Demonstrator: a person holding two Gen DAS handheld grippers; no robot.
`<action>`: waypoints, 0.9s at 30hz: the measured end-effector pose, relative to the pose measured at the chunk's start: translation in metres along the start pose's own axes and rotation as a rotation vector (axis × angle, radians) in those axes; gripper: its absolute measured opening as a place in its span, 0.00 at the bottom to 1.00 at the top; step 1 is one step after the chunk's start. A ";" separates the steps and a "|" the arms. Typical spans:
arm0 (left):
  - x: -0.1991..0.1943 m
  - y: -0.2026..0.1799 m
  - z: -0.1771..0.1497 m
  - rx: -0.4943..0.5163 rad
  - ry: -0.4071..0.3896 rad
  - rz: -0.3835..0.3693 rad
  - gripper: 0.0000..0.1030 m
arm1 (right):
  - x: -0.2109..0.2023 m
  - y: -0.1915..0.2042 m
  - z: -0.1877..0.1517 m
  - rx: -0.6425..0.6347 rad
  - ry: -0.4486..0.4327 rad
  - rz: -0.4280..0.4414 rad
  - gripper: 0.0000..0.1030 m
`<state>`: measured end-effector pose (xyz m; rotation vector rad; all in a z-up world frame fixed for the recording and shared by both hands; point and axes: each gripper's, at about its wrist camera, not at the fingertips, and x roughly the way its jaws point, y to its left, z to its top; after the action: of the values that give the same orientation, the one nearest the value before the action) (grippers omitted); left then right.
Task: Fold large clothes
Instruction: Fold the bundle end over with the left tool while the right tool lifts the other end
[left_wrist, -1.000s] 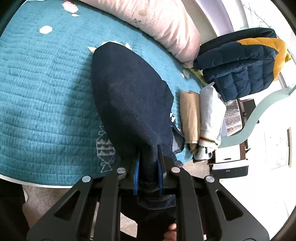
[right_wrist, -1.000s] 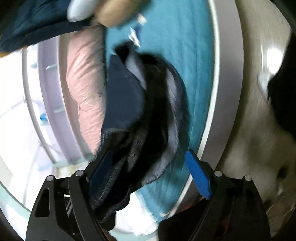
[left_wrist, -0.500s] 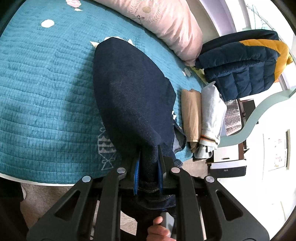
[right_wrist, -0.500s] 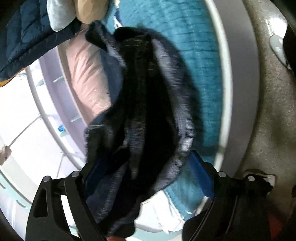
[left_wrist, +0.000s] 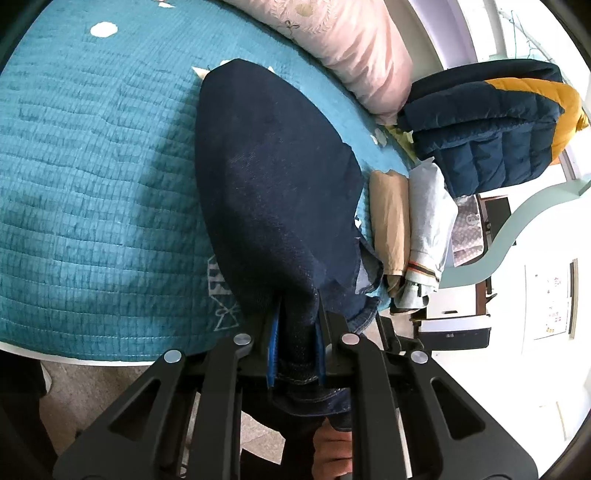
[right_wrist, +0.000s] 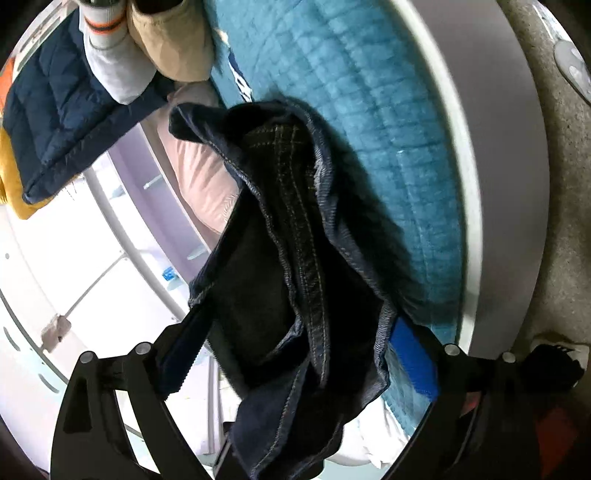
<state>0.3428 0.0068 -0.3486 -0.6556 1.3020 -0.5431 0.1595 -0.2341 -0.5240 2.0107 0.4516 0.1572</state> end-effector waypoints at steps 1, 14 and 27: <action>0.000 0.000 0.001 -0.003 0.001 -0.001 0.14 | -0.005 -0.004 0.001 -0.013 -0.006 0.002 0.88; 0.007 0.006 -0.004 0.006 0.021 0.027 0.15 | 0.018 0.017 0.024 -0.114 0.026 -0.085 0.88; 0.013 0.008 -0.003 0.063 0.070 0.080 0.16 | 0.014 0.063 0.003 -0.301 0.058 -0.337 0.33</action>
<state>0.3428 0.0028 -0.3640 -0.5348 1.3652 -0.5435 0.1889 -0.2568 -0.4707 1.6145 0.7497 0.0689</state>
